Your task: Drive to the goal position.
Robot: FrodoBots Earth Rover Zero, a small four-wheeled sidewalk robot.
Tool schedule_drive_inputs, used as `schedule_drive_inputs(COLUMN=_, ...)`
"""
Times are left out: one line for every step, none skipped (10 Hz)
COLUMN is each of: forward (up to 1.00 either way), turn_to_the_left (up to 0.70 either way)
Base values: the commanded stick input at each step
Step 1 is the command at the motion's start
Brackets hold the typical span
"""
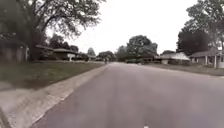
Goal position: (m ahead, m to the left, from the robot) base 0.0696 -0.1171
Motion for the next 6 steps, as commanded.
schedule_drive_inputs(forward=0.7, turn_to_the_left=0.0)
schedule_drive_inputs(forward=0.7, turn_to_the_left=0.0)
schedule_drive_inputs(forward=0.7, turn_to_the_left=0.0)
schedule_drive_inputs(forward=0.7, turn_to_the_left=0.0)
schedule_drive_inputs(forward=0.7, turn_to_the_left=0.0)
schedule_drive_inputs(forward=0.7, turn_to_the_left=0.0)
